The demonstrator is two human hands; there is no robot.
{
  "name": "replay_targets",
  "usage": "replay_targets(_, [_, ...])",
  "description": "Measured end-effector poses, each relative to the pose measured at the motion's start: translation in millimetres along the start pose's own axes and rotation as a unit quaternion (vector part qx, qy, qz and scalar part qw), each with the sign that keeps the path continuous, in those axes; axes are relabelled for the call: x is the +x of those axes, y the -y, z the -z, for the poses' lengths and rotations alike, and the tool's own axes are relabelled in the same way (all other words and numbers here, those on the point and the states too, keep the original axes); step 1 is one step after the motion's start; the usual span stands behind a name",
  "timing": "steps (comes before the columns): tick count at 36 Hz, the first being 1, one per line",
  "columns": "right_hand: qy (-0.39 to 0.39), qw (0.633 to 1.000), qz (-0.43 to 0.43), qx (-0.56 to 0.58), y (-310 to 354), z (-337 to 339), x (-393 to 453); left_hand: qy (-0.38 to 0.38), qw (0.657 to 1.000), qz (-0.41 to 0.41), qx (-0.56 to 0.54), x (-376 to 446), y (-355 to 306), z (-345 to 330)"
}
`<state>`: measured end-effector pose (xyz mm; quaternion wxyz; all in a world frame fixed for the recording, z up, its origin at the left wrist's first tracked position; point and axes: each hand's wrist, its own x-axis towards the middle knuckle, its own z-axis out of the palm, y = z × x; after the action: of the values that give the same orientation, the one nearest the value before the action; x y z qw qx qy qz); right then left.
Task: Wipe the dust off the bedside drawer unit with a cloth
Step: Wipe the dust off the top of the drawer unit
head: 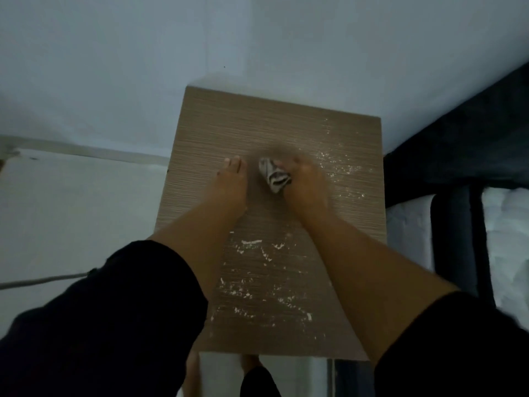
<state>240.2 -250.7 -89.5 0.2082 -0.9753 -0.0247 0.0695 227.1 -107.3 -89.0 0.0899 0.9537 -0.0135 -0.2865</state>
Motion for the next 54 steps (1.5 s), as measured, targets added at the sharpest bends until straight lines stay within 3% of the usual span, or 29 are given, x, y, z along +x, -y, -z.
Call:
replay_targets(2, [-0.019, 0.999, -0.033, 0.029, -6, 5, 29, 0.005, 1.000, 0.009, 0.001, 11, -11, 2])
replay_targets(7, [-0.025, 0.998, 0.039, -0.039, -12, 24, 86, 0.039, 0.998, 0.038, 0.010, 33, -27, 6])
replay_targets(10, [-0.029, 0.999, 0.013, -0.025, -18, 21, 118, 0.037, 0.998, 0.050, 0.030, 43, -30, 3])
replay_targets(26, [0.029, 0.999, -0.036, -0.028, -21, 14, 154, 0.046, 0.995, 0.057, 0.069, 52, -28, -1])
replay_targets(36, [0.126, 0.984, 0.065, -0.108, -26, 13, 71, 0.054, 0.996, 0.029, 0.061, 48, -20, 6])
replay_targets(47, [0.178, 0.981, 0.035, -0.065, -26, -3, -91, 0.031, 1.000, -0.001, -0.004, 11, -19, -8])
replay_targets(54, [0.203, 0.976, 0.045, -0.061, -29, 1, -81, 0.023, 1.000, -0.011, 0.004, 8, -29, -9])
